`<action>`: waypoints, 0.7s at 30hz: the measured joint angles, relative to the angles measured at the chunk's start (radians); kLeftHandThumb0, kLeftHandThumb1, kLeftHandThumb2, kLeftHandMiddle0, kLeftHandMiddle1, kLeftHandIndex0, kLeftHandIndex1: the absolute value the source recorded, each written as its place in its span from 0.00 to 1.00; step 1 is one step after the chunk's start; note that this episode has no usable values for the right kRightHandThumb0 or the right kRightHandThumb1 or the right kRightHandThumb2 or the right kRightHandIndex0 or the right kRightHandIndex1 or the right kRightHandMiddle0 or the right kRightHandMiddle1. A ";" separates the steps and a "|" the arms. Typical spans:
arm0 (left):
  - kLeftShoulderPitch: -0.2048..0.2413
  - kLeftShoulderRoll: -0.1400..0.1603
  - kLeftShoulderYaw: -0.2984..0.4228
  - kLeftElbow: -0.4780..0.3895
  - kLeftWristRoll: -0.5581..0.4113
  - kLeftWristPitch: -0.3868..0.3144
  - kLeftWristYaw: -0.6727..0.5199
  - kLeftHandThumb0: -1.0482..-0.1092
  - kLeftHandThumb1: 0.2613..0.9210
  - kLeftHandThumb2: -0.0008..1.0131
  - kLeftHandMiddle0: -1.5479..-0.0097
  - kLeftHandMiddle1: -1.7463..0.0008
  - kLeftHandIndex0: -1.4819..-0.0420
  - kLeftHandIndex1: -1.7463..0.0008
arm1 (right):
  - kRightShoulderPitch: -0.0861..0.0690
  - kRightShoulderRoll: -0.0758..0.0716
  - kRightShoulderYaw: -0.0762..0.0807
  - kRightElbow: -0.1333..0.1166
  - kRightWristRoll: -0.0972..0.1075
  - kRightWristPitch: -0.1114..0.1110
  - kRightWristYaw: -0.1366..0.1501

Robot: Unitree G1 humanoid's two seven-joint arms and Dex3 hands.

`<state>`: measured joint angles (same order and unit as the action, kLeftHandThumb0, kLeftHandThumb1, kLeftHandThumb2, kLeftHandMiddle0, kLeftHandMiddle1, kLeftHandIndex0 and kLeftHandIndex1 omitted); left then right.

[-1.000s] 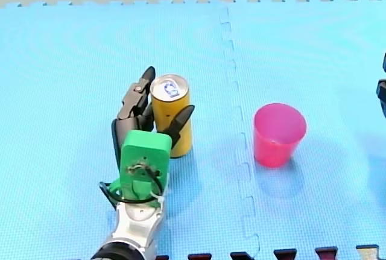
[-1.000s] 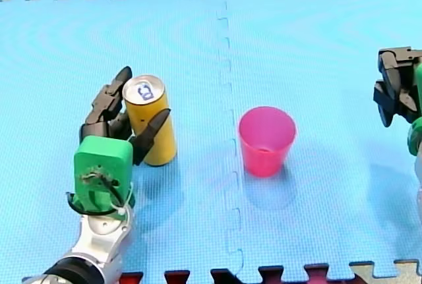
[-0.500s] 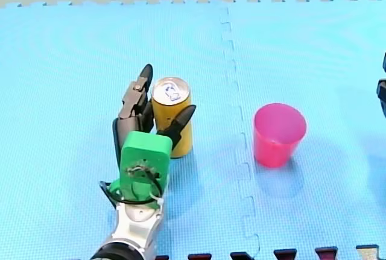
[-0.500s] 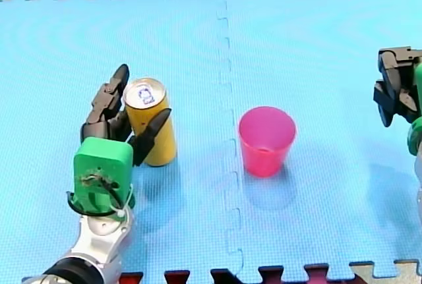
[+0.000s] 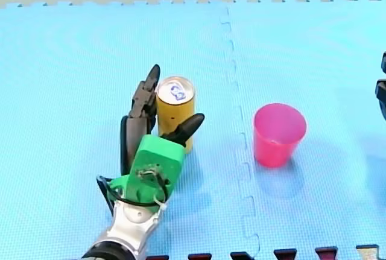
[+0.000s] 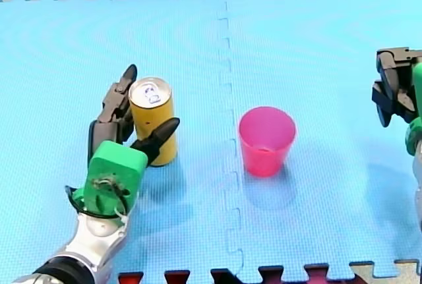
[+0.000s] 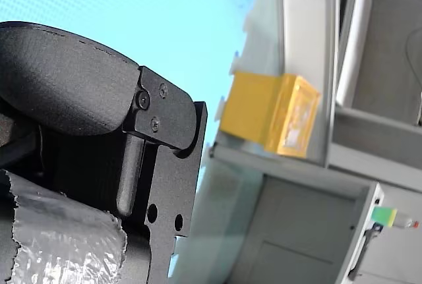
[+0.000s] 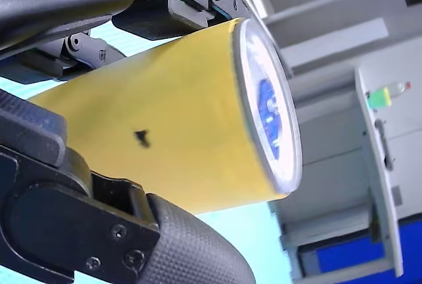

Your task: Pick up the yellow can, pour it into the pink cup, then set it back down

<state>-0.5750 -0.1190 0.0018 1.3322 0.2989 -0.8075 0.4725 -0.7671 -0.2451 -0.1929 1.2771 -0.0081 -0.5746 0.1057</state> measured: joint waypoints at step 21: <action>0.054 0.082 -0.024 -0.043 -0.047 0.021 -0.171 0.00 0.96 0.00 0.80 1.00 0.84 1.00 | -0.009 0.014 0.014 0.001 -0.012 0.007 -0.007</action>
<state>-0.5215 -0.0373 -0.0221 1.2896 0.2521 -0.7863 0.3019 -0.7764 -0.2307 -0.1792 1.2783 -0.0200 -0.5679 0.0987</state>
